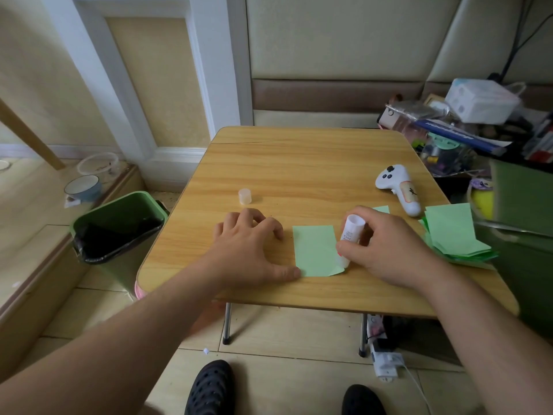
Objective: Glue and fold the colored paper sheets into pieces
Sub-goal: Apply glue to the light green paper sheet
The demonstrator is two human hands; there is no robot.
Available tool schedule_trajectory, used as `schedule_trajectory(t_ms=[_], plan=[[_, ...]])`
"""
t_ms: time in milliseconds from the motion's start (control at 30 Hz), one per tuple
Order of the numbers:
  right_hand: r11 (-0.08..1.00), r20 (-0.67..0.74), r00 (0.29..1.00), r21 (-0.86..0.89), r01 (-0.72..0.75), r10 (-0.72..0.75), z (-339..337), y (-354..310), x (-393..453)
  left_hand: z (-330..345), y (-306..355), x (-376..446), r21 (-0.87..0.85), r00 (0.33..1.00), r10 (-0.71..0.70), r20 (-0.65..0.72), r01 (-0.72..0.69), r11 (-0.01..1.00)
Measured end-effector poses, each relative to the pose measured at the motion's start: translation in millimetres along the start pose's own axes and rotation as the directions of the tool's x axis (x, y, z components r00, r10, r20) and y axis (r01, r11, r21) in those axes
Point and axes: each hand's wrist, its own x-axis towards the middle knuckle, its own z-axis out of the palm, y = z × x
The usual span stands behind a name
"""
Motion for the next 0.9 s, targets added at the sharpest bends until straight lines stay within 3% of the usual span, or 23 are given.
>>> schedule_trajectory(t_ms=[133,300,600,900], plan=[[0.996,-0.054,0.998,0.087,0.029,-0.024,6,-11,2,0,-2,0,-0.018,1.0,0.001,-0.017,-0.001,1.0],[0.985,0.015,0.997,0.156,0.077,-0.08,21,-19,2,4,1,1,-0.004,0.998,-0.009,-0.057,0.009,1.0],[0.992,0.103,0.992,0.109,0.062,-0.073,24,-13,1,4,1,1,0.002,0.998,-0.012,-0.058,0.012,1.0],[0.999,0.08,0.996,0.032,0.026,-0.028,-2,0,-4,2,1,0,0.003,0.999,-0.01,-0.045,0.01,1.0]])
